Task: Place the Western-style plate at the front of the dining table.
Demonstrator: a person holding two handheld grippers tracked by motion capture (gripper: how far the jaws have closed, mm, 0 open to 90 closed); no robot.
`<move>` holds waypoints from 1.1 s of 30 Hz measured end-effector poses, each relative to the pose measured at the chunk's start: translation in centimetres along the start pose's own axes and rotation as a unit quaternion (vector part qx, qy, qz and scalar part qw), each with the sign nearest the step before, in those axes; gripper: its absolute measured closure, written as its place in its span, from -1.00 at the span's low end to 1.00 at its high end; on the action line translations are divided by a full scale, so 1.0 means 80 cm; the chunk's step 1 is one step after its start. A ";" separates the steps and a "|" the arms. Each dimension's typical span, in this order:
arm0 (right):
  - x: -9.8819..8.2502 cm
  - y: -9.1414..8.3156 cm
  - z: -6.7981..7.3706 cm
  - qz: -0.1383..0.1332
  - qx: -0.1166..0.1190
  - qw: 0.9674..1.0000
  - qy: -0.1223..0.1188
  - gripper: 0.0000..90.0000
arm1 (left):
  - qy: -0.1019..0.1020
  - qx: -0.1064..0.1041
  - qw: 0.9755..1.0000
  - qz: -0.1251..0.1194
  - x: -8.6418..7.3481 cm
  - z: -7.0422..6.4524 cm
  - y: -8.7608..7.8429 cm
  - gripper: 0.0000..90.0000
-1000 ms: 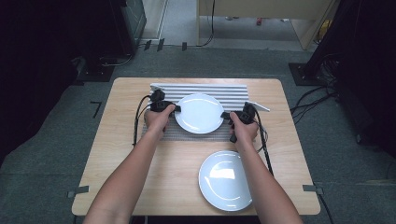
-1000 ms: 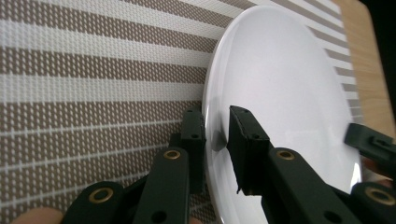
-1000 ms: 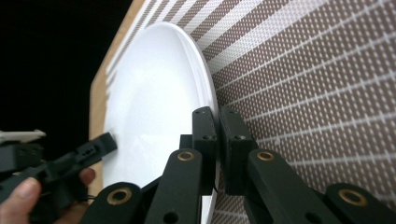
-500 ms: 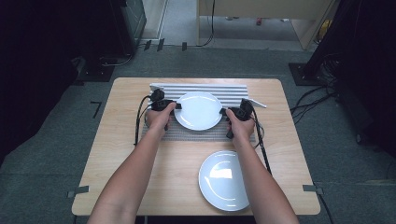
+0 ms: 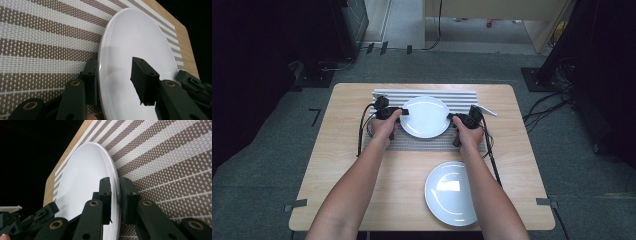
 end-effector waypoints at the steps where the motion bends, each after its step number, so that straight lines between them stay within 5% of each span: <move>1: 0.000 0.000 0.000 -0.001 0.000 1.000 -0.002 0.79 | 0.001 -0.001 1.000 -0.002 -0.001 0.000 0.000 0.30; 21: 0.004 -0.010 0.002 -0.041 -0.024 0.996 -0.074 0.55 | 0.064 0.029 0.998 -0.002 -0.008 -0.011 -0.006 0.11; 28: 0.004 -0.020 0.012 -0.072 -0.020 0.990 -0.116 0.41 | 0.091 0.018 0.995 -0.031 -0.001 -0.025 -0.023 0.06; 33: 0.005 -0.031 0.017 -0.094 -0.042 0.983 -0.152 0.22 | 0.130 -0.007 0.990 -0.052 -0.001 -0.036 -0.034 -0.09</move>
Point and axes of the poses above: each handheld gripper's, and its own axes: y roughly forward along the jaws, x roughly out of its top, z roughly to its left, the point moved 4 cm from there along y, roughly forward along the jaws, and after that the axes turned 11 degrees about -x, right-handed, at the moved point
